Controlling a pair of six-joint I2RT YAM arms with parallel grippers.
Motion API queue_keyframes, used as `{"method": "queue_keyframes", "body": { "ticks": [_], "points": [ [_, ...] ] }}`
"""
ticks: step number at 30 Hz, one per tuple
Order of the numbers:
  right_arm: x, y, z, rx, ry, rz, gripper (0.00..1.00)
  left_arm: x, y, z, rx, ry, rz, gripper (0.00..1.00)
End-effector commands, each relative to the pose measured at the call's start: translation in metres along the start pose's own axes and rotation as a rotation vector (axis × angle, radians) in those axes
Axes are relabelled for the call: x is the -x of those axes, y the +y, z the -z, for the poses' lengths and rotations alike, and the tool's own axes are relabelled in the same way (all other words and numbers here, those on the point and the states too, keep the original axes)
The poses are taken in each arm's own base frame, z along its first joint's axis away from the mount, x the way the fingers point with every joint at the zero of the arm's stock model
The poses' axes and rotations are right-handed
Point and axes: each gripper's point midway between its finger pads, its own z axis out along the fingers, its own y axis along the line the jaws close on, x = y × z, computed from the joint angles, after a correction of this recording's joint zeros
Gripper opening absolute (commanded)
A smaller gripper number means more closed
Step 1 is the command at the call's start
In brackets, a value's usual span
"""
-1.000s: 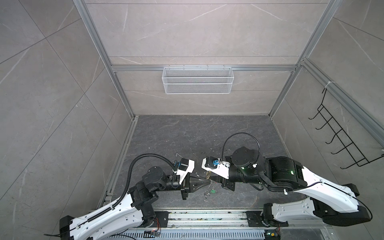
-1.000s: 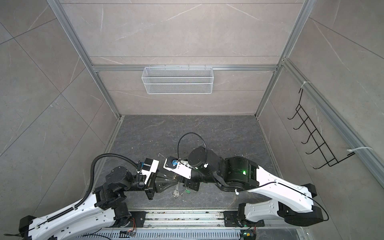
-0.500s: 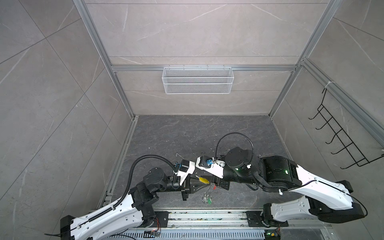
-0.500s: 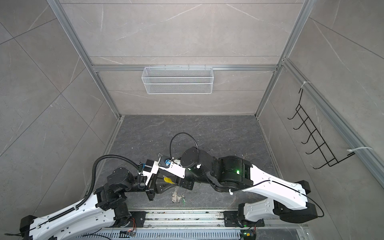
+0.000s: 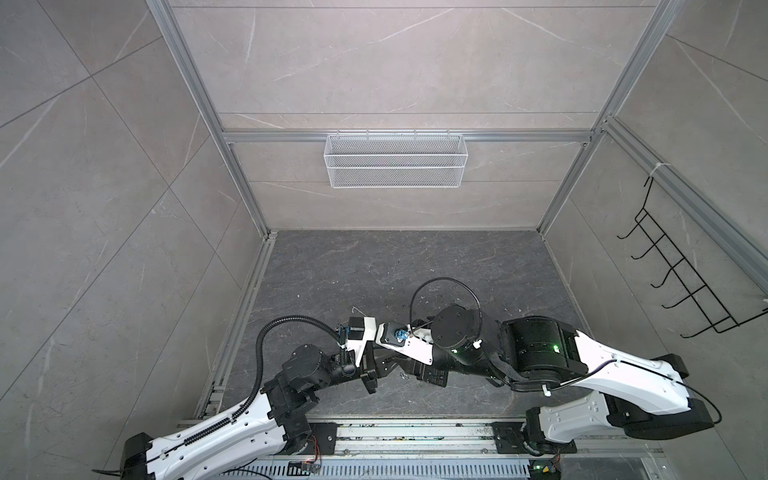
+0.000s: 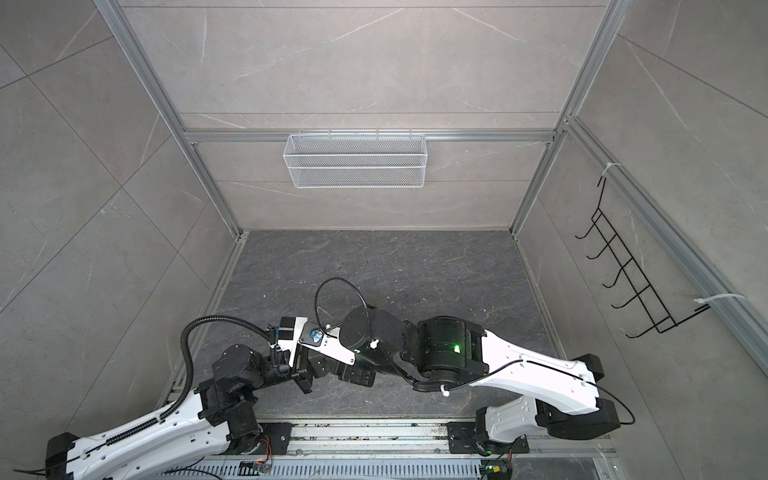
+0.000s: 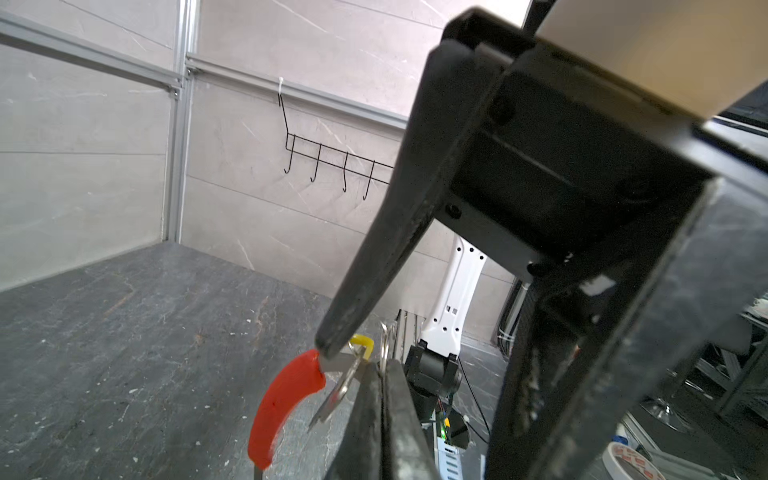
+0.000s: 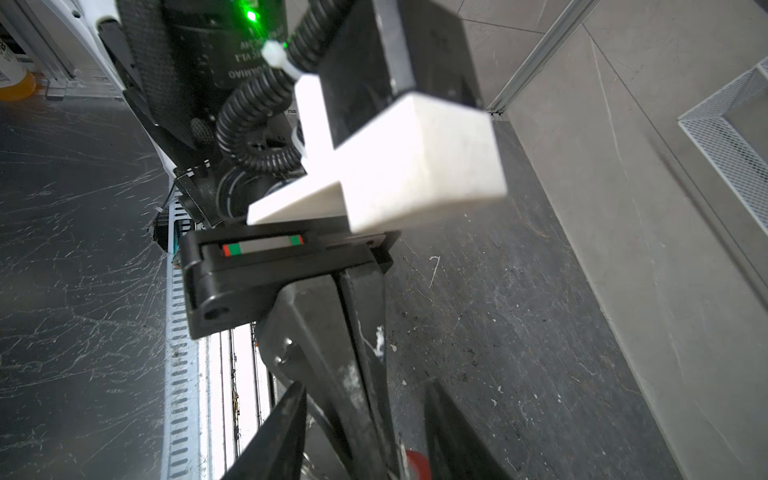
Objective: Remove the keys from the keyring
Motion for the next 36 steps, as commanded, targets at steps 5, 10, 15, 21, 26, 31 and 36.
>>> {"method": "queue_keyframes", "body": {
  "ticks": [5,10,15,21,26,31,36],
  "points": [
    [0.019,-0.019,0.034,-0.087,-0.171,-0.074,0.49,0.037,-0.009,0.008,0.001,-0.118,-0.089,0.00],
    [0.019,-0.025,0.052,-0.108,-0.259,-0.126,0.48,0.038,-0.007,0.012,0.016,-0.130,-0.095,0.00],
    [0.007,-0.021,0.057,-0.083,-0.284,-0.166,0.37,0.040,-0.010,0.014,0.011,-0.132,-0.101,0.00],
    [-0.004,-0.011,0.054,0.031,-0.260,-0.186,0.32,0.041,-0.013,0.014,-0.009,-0.128,-0.096,0.00],
    [-0.006,-0.012,0.054,0.132,-0.268,-0.230,0.33,0.041,-0.016,0.013,-0.022,-0.129,-0.085,0.00],
    [-0.007,-0.005,0.051,0.218,-0.267,-0.231,0.33,0.042,-0.017,0.014,-0.032,-0.136,-0.075,0.00],
    [-0.009,-0.002,0.043,0.254,-0.245,-0.231,0.33,0.042,-0.018,0.014,-0.041,-0.141,-0.070,0.00]
  ]
}}
